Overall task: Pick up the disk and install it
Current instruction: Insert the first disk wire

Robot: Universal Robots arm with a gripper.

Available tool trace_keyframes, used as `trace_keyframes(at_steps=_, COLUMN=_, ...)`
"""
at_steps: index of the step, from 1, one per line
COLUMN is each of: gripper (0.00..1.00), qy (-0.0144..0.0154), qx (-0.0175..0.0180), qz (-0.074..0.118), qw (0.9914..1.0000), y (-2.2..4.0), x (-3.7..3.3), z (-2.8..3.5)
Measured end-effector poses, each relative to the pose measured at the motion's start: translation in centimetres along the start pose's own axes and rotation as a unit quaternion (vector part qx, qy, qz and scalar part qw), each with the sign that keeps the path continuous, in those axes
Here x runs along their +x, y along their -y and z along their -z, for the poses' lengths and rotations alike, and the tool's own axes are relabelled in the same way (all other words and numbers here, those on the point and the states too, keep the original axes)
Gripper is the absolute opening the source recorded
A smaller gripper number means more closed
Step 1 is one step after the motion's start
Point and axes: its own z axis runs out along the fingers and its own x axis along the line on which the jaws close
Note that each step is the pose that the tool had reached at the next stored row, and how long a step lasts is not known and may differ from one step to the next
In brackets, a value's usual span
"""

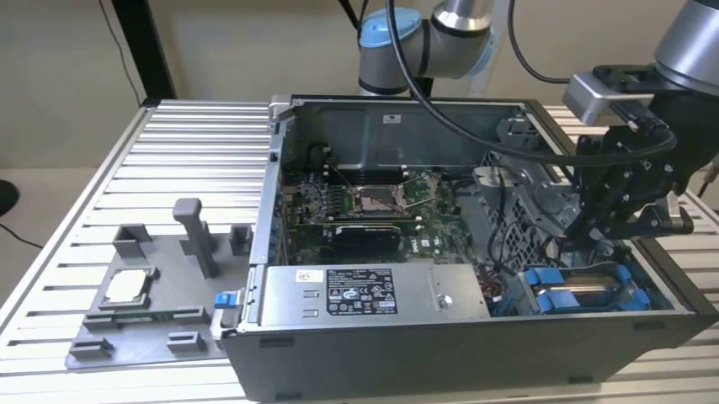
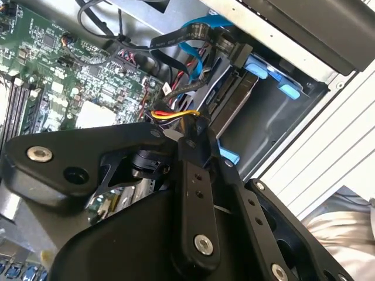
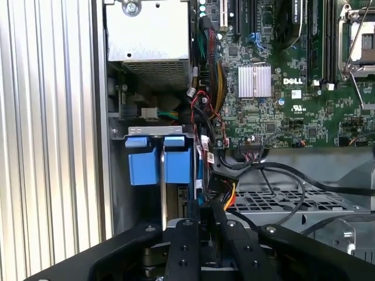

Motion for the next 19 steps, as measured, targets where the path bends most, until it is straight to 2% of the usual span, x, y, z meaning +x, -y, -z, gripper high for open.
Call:
trace_keyframes(at_steps=3, gripper=0.0, qy=0.0, qx=-0.0003, qz=0.0, qw=1.0, y=0.38, x=-0.02, z=0.01)
trace_keyframes(at_steps=5, gripper=0.0, qy=0.0, qx=-0.0017, qz=0.0, qw=1.0, y=0.73, x=-0.01, z=0.0)
trace_keyframes(at_steps=6, gripper=0.0, qy=-0.0001, qx=-0.0042, qz=0.0, qw=0.99999, y=0.95, x=0.01, z=-0.04)
trace_keyframes(at_steps=10, gripper=0.0, qy=-0.0007, qx=-0.0187, qz=0.0, qw=0.99983, y=1.83, x=0.18, z=-0.26)
trace_keyframes(at_steps=13, gripper=0.0, qy=-0.001, qx=-0.0273, qz=0.001, qw=0.99963, y=2.51, x=0.31, z=-0.47)
trace_keyframes(at_steps=19, gripper=0.0, qy=-0.0012, qx=-0.0352, qz=0.0, qw=0.99938, y=3.1, x=0.63, z=-1.1)
